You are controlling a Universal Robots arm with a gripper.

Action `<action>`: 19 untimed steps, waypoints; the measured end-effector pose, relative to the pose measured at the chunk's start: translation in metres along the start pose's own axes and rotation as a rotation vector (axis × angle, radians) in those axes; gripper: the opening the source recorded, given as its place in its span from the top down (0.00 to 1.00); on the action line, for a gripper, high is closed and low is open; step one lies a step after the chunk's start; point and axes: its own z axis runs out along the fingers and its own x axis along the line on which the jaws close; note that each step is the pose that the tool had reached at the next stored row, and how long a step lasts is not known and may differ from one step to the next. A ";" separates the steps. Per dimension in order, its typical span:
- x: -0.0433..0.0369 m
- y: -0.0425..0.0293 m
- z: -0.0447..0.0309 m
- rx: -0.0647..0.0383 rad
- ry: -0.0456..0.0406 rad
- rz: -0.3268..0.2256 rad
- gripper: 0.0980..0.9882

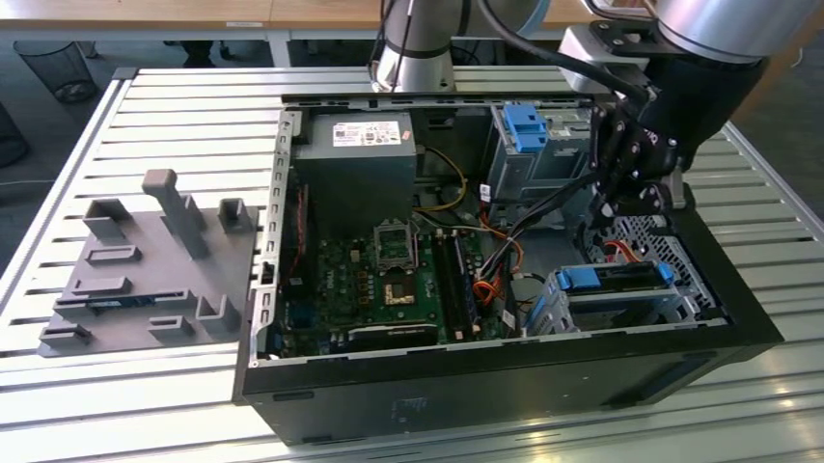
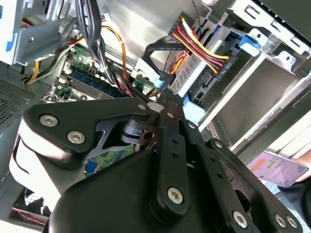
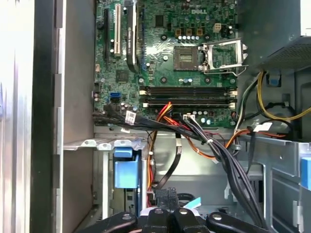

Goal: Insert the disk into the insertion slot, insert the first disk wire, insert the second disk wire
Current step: 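Insert the second disk wire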

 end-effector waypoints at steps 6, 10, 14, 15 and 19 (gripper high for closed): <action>-0.0053 0.0001 -0.0001 0.000 0.0004 0.000 0.98; -0.0128 0.0001 0.0014 0.000 0.0048 0.000 0.83; -0.0139 -0.0008 0.0044 0.000 0.0199 0.001 0.83; -0.0141 -0.0010 0.0052 0.000 0.0250 0.001 0.83; -0.0153 -0.0021 0.0080 0.001 0.0458 0.002 0.83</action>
